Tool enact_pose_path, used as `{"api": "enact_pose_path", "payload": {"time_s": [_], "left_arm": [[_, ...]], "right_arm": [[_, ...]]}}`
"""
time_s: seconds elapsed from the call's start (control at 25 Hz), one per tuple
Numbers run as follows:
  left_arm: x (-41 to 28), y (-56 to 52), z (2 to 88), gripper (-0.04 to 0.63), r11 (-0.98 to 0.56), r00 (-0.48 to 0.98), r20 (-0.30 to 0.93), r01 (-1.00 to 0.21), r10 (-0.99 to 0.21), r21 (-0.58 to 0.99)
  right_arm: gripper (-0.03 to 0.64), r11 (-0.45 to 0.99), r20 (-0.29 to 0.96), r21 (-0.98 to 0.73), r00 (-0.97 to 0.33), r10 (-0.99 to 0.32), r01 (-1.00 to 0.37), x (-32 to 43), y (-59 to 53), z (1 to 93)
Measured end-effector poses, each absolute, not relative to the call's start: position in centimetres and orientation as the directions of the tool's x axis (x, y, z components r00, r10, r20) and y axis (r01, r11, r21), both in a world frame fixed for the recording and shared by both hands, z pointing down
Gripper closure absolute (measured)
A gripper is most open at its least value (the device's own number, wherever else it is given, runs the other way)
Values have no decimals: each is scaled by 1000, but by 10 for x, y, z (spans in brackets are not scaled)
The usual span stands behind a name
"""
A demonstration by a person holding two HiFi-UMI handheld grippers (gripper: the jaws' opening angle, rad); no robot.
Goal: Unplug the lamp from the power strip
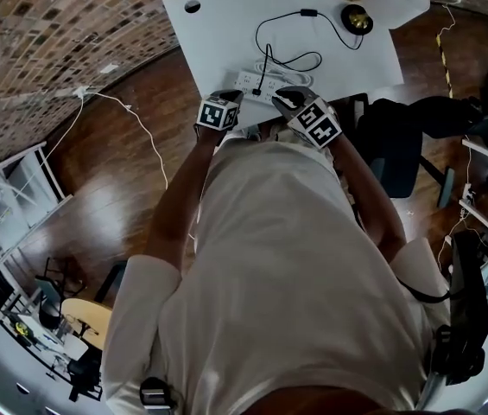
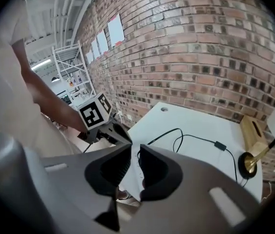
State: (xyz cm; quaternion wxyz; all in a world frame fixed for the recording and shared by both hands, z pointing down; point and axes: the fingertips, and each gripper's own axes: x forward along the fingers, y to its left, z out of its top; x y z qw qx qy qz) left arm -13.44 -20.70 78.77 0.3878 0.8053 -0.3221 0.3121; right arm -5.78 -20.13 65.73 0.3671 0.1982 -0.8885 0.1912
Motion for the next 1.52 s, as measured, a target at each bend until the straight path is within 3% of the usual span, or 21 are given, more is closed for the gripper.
{"api": "enact_pose_path", "payload": {"time_s": [0.48,0.72,1.0,1.24,1.52], "left_arm": [[-119,-229,830,592,-767,563,813,-585,-150,263],[-118,-219,848,592,-835,522,843,-515,-128,192],[-115,-218,849,592,-902,493,847,-431,-201,37],[-114,-221,849,600,-901,488,838,-434,-244,-10],[-113,-219,854,604,-944,433,863,-301,-261,-135]], "right_arm": [[563,904,855,-188,-516,-42,-385,-82,-194,747],[566,914,874,-164,-484,-40,-372,-82,-196,774],[565,945,873,-141,-488,-22,-295,-93,-192,789],[565,949,884,-99,-465,-54,-299,-95,-196,797],[585,952,882,-79,-466,-71,-295,-102,-202,798]]}}
